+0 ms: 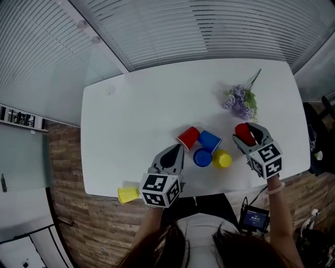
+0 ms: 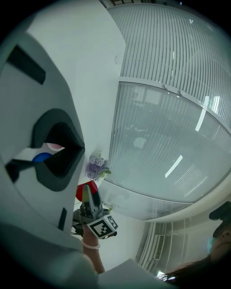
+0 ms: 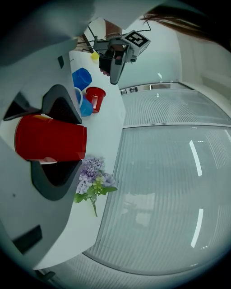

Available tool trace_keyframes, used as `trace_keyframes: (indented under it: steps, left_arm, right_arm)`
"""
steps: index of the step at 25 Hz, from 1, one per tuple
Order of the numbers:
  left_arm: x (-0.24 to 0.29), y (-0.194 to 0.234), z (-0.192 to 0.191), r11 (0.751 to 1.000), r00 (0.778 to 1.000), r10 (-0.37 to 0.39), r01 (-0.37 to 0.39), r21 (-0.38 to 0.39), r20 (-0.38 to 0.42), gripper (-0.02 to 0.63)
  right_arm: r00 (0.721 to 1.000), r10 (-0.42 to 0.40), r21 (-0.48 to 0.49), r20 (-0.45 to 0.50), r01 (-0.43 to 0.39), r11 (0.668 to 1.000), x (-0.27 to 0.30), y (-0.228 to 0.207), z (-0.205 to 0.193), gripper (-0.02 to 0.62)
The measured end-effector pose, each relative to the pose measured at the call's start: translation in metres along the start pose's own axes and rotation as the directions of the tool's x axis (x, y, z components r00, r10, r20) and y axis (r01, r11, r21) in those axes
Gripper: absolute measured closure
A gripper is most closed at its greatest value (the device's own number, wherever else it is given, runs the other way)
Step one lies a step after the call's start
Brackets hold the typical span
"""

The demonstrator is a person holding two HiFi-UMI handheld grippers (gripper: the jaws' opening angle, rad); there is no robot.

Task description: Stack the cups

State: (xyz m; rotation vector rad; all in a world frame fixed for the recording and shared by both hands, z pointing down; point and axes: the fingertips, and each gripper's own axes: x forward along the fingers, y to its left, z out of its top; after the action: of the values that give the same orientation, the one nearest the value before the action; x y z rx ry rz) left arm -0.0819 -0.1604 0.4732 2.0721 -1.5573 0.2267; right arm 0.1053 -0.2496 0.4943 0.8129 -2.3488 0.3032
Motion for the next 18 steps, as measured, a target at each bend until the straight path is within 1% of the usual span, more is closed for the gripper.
trace_keyframes:
  steps: [5, 8, 11, 13, 18]
  left_arm:
    - [-0.004, -0.005, -0.003, 0.999, 1.0, -0.019, 0.019, 0.026, 0.011, 0.589]
    - [-0.007, -0.009, -0.005, 0.998, 0.999, -0.037, 0.036, 0.044, 0.014, 0.589]
    - [-0.011, -0.013, -0.008, 0.997, 0.998, -0.057, 0.056, 0.061, 0.017, 0.589]
    - [-0.014, -0.017, -0.01, 0.996, 0.998, -0.066, 0.065, 0.066, 0.016, 0.589]
    - [-0.022, -0.023, -0.017, 0.994, 0.996, -0.083, 0.081, 0.075, 0.013, 0.589]
  right_arm:
    - [0.994, -0.064, 0.024, 0.093, 0.062, 0.998, -0.017, 0.002, -0.002, 0.321]
    - [0.985, -0.095, 0.031, 0.146, 0.091, 0.995, -0.025, 0.001, -0.002, 0.321]
    - [0.973, -0.117, 0.065, 0.197, 0.106, 0.992, -0.034, 0.005, -0.005, 0.321]
    - [0.968, -0.125, 0.079, 0.22, 0.11, 0.991, -0.038, 0.01, -0.009, 0.321]
    - [0.958, -0.143, 0.074, 0.247, 0.128, 0.989, -0.042, 0.021, -0.021, 0.322]
